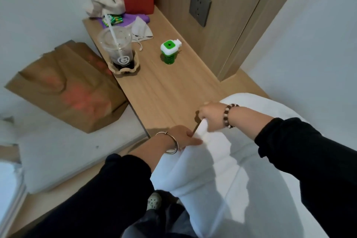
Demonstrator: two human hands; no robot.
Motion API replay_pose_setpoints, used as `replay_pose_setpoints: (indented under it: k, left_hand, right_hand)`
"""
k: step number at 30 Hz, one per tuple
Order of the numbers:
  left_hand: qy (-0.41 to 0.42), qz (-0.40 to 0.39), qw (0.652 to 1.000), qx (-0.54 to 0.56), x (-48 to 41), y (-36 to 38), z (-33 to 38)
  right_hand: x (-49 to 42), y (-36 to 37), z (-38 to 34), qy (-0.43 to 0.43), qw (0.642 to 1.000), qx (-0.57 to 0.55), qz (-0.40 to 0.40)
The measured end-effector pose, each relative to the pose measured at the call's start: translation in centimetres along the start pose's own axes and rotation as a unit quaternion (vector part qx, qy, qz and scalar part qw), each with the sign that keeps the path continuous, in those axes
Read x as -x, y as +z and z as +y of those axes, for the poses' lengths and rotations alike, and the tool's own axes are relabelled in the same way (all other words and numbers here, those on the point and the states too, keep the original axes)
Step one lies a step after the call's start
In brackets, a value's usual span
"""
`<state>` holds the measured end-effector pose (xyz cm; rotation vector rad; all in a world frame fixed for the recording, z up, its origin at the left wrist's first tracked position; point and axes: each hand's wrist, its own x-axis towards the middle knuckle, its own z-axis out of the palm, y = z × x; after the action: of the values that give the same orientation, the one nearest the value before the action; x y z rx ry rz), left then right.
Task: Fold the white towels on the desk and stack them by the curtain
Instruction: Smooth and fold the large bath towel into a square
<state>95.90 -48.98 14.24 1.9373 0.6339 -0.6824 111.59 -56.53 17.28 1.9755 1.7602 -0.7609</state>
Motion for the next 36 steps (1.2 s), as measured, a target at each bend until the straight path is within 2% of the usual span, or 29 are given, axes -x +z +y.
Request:
replay_pose_setpoints:
  k: [2, 5, 8, 10, 12, 14, 15, 16, 18, 19, 20, 22, 24, 27, 29, 30, 32, 34, 36]
  left_hand:
    - [-0.002, -0.029, 0.998, -0.048, 0.5, -0.3, 0.4]
    - [0.016, -0.07, 0.989, -0.13, 1.2, -0.5, 0.3]
    - [-0.017, -0.119, 0.991, -0.063, 1.8, -1.7, -0.6]
    - [-0.048, -0.11, 0.993, 0.018, 2.1, -3.5, -1.4]
    - [-0.062, -0.056, 0.994, 0.065, 2.2, -5.6, -1.8]
    - [-0.063, 0.024, 0.997, 0.027, 1.7, -7.5, -1.4]
    - [-0.061, 0.082, 0.995, -0.011, 1.3, -8.3, -1.0]
    - [-0.055, 0.16, 0.984, -0.055, 0.9, -8.9, -0.4]
    - [-0.061, 0.317, 0.939, -0.116, 0.4, -9.6, 0.7]
    - [-0.071, 0.366, 0.916, -0.147, 0.2, -9.4, 1.0]
    - [-0.073, 0.387, 0.9, -0.188, -0.2, -8.9, 0.9]
    - [-0.037, 0.371, 0.89, -0.263, -1.1, -6.9, 0.6]
    - [0.015, 0.295, 0.904, -0.31, -2.1, -4.6, 0.3]
    - [0.055, 0.163, 0.922, -0.346, -3.8, -1.6, -0.2]
    - [0.053, 0.133, 0.921, -0.362, -4.9, 0.3, -0.8]
    - [0.052, 0.142, 0.916, -0.372, -5.3, 1.1, -1.2]
    - [0.057, 0.191, 0.902, -0.382, -5.9, 2.3, -1.9]
    - [0.061, 0.231, 0.896, -0.374, -6.3, 3.0, -2.1]
    - [0.052, 0.25, 0.894, -0.368, -6.7, 3.4, -1.6]
  right_hand:
    - [0.8, -0.5, 1.1, 0.038, 0.998, -0.051, 0.019]
    - [2.0, -0.5, 2.1, 0.08, 0.993, -0.04, 0.074]
    - [2.8, -1.2, 2.4, 0.103, 0.987, 0.003, 0.12]
    - [3.2, -2.1, 2.7, 0.127, 0.985, 0.031, 0.112]
    - [3.6, -3.7, 3.5, 0.156, 0.984, 0.053, 0.07]
    - [3.9, -5.6, 4.7, 0.189, 0.98, 0.056, 0.025]
    - [3.9, -6.3, 5.2, 0.213, 0.975, 0.06, 0.037]
    - [3.8, -6.7, 5.6, 0.239, 0.964, 0.069, 0.092]
    - [3.0, -6.2, 6.1, 0.278, 0.916, 0.078, 0.277]
    - [2.6, -5.6, 5.9, 0.294, 0.889, 0.068, 0.344]
    - [2.3, -4.7, 5.6, 0.306, 0.873, 0.051, 0.376]
    - [2.0, -2.5, 5.0, 0.314, 0.866, 0.004, 0.39]
    - [1.6, 0.2, 4.3, 0.314, 0.874, -0.041, 0.368]
    - [1.2, 5.3, 3.7, 0.325, 0.912, -0.118, 0.221]
    - [1.2, 8.6, 3.7, 0.327, 0.918, -0.176, 0.141]
    - [1.3, 10.0, 3.6, 0.327, 0.917, -0.185, 0.135]
    - [1.4, 11.7, 3.6, 0.336, 0.908, -0.184, 0.169]
    - [1.5, 12.1, 3.5, 0.366, 0.884, -0.19, 0.22]
    - [1.6, 11.8, 3.2, 0.333, 0.873, -0.185, 0.304]
